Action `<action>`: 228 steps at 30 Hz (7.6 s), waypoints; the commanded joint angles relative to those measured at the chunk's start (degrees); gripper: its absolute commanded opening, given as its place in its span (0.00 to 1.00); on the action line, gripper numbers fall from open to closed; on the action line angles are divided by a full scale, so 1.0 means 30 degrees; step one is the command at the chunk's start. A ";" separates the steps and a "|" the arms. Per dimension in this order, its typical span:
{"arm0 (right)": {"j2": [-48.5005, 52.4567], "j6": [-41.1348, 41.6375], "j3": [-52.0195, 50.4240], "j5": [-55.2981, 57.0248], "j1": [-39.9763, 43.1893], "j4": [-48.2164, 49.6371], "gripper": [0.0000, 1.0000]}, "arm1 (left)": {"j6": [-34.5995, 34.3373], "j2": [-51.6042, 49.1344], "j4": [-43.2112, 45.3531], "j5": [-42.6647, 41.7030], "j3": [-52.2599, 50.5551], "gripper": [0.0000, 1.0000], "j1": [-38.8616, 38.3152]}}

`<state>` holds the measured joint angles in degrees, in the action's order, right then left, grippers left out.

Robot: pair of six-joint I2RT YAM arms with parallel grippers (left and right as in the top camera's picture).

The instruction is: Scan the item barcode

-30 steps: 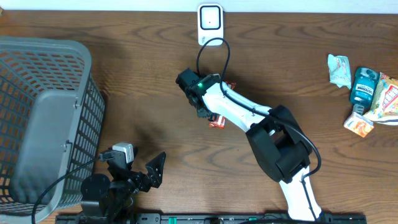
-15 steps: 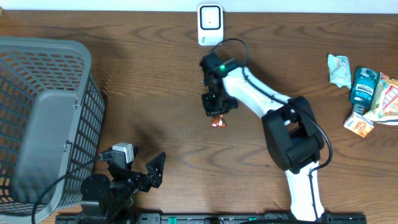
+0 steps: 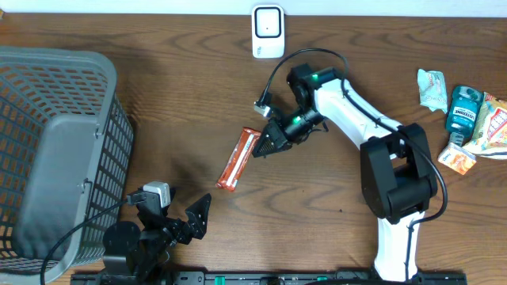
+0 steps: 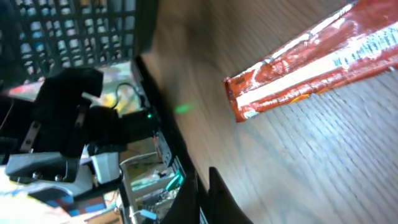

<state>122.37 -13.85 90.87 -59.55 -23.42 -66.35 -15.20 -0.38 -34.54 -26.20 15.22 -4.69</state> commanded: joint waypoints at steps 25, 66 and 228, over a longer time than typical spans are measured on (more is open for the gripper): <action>-0.0291 1.2152 -0.0342 1.6444 -0.7490 0.6382 0.01 | -0.0022 0.0051 0.0000 0.0102 0.0066 0.98 0.0058; -0.1144 1.0885 0.0634 2.5325 -0.8918 0.2324 0.27 | -0.0022 0.0051 0.0000 0.0102 0.0066 0.98 0.0058; -0.1566 0.4291 -1.2815 1.9489 -0.6309 0.6688 0.01 | -0.0022 0.0051 0.0000 0.0102 0.0066 0.98 0.0058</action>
<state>103.07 0.71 56.16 7.84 -47.05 -44.80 -15.20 -0.38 -34.54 -26.20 15.22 -4.69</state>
